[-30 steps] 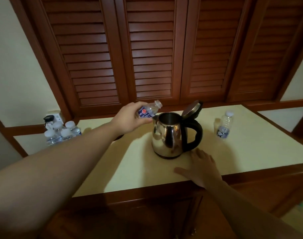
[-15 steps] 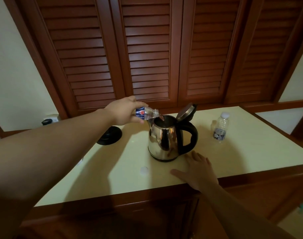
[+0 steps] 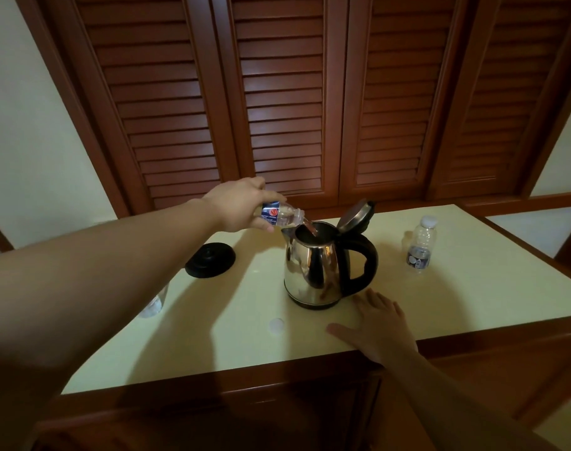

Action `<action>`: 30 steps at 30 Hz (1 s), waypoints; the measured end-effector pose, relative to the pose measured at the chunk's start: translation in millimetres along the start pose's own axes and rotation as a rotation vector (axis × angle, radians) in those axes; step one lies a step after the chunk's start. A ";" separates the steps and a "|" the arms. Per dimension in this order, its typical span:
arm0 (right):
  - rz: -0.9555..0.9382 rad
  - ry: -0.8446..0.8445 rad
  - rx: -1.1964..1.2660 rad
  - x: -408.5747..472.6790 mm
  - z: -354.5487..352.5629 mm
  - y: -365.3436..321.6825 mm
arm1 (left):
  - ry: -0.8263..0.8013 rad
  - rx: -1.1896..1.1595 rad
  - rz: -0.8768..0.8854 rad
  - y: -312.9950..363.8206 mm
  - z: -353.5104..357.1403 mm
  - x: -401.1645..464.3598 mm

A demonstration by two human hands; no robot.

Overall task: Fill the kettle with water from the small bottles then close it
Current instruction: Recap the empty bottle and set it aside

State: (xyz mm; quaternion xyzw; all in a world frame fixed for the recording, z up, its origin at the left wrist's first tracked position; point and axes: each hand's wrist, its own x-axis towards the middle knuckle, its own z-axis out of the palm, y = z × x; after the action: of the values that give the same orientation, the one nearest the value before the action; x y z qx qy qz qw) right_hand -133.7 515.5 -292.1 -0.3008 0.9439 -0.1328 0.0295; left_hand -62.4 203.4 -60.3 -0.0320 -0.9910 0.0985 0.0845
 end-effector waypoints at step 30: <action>0.018 0.004 0.006 -2.0 -1.2 -1.1 | -0.036 0.553 0.305 33.3 -49.9 28.7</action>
State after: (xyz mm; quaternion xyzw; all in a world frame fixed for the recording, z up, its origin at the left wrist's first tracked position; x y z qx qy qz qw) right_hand -131.7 516.0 -290.7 -0.2919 0.9463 -0.1359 0.0297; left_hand -80.3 247.8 -14.1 -0.1544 -0.9117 0.3764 0.0566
